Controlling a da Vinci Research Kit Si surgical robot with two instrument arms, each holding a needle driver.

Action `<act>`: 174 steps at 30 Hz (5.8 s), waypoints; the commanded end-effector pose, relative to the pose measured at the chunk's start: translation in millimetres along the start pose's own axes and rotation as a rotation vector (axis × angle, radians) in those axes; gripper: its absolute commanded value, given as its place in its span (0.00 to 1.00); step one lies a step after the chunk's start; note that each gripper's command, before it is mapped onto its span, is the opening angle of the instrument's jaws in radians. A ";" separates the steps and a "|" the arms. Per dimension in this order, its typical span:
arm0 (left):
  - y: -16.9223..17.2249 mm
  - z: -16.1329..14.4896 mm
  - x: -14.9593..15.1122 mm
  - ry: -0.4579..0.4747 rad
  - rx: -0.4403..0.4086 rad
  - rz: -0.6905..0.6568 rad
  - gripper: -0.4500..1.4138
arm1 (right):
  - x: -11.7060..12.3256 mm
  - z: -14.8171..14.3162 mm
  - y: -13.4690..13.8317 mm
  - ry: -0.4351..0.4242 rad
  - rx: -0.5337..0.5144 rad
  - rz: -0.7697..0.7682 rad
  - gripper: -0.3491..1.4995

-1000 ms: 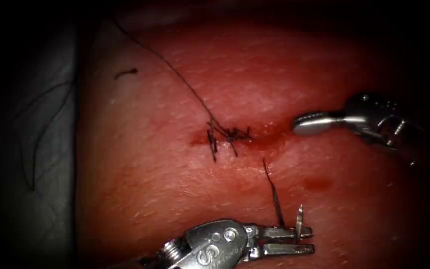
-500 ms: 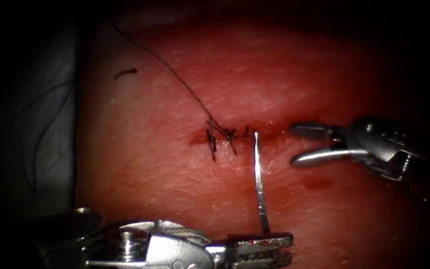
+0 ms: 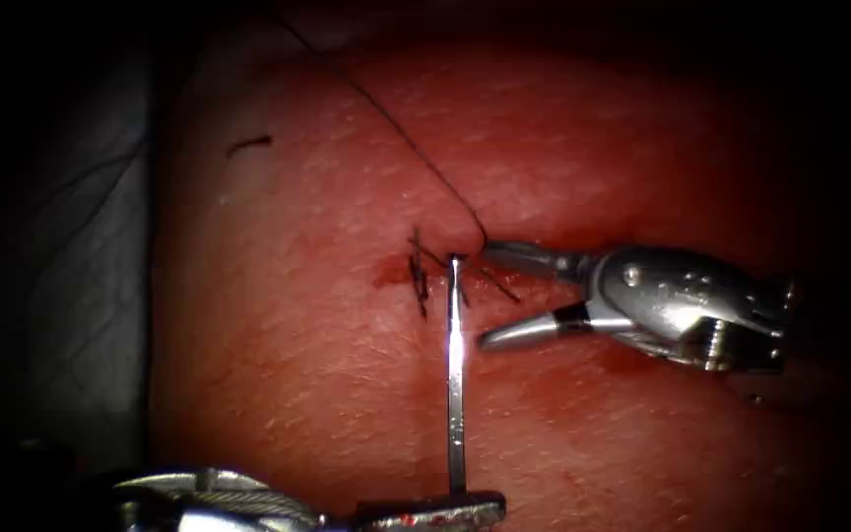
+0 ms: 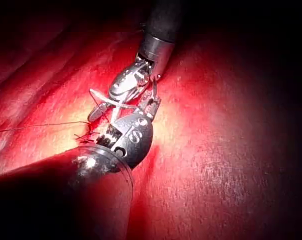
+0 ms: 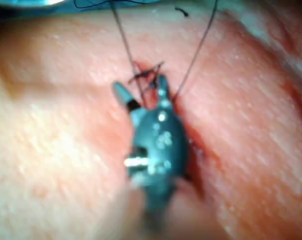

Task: Wound Closure

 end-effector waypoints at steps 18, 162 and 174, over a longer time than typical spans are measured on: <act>-2.5 -2.4 -10.2 -0.077 0.101 -0.003 0.00 | 3.7 0.5 -6.8 -0.108 -0.053 0.030 0.00; -4.2 -9.2 -21.0 -0.136 0.318 -0.076 0.00 | 10.0 -3.1 -22.4 -0.021 0.116 -0.427 0.00; -4.2 -9.5 -21.1 -0.135 0.317 -0.076 0.00 | 6.6 -2.6 -16.4 -0.057 0.019 -0.427 0.72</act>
